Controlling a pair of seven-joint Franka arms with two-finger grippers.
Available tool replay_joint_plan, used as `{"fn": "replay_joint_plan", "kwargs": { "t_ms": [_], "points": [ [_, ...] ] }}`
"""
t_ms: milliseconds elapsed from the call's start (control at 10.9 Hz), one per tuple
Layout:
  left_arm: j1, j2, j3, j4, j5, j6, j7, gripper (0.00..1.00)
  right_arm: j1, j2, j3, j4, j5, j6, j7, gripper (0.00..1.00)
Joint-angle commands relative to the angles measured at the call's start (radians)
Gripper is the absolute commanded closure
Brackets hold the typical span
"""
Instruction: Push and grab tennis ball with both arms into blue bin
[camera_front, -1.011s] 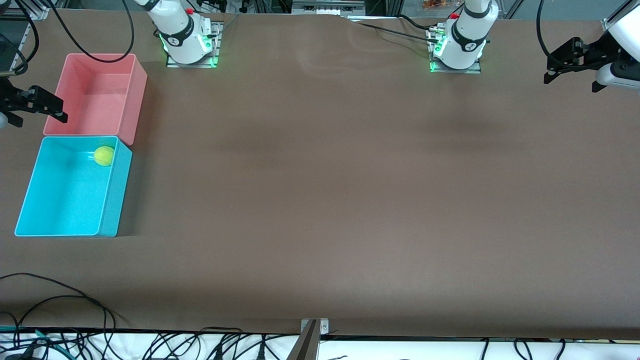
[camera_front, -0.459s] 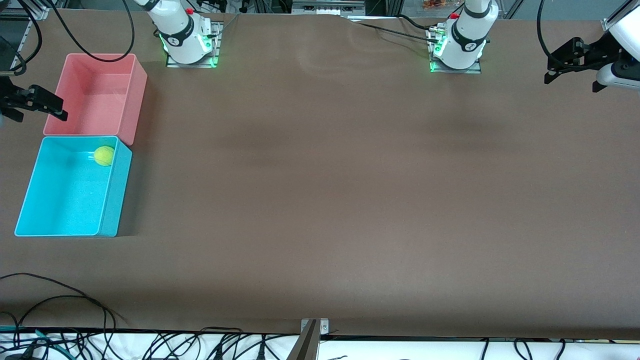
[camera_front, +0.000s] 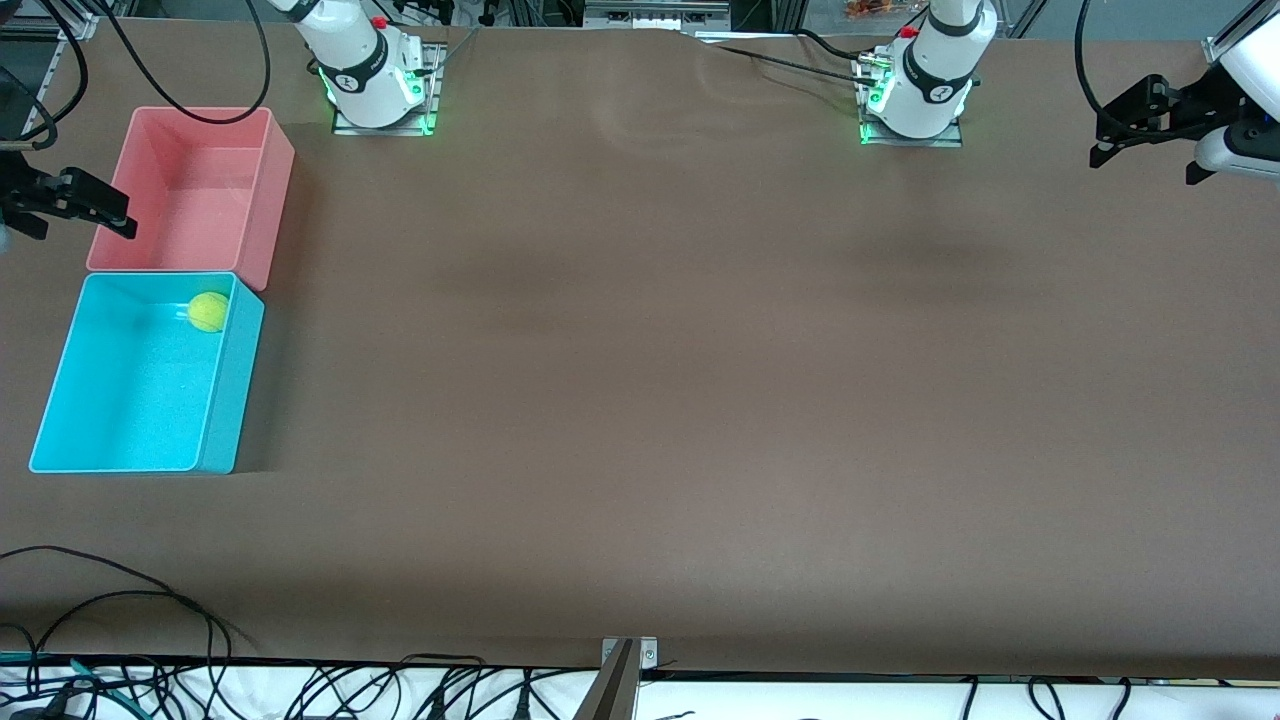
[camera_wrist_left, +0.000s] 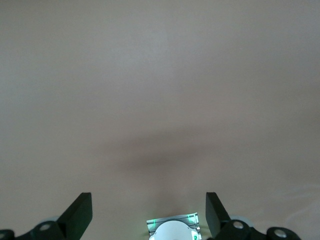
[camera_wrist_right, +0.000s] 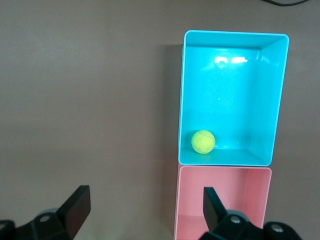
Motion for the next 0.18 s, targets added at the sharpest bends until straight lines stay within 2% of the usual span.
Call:
{"fn": "replay_joint_plan", "kwargs": {
  "t_ms": [0, 92],
  "points": [
    [0.008, 0.012, 0.002, 0.034, -0.017, -0.022, -0.006, 0.00, 0.015, -0.013, -0.012, 0.017, -0.015, -0.034, 0.014, 0.00],
    [0.008, 0.012, -0.001, 0.034, -0.017, -0.022, -0.009, 0.00, 0.015, -0.014, -0.012, 0.017, -0.015, -0.034, 0.014, 0.00]
  ]
}}
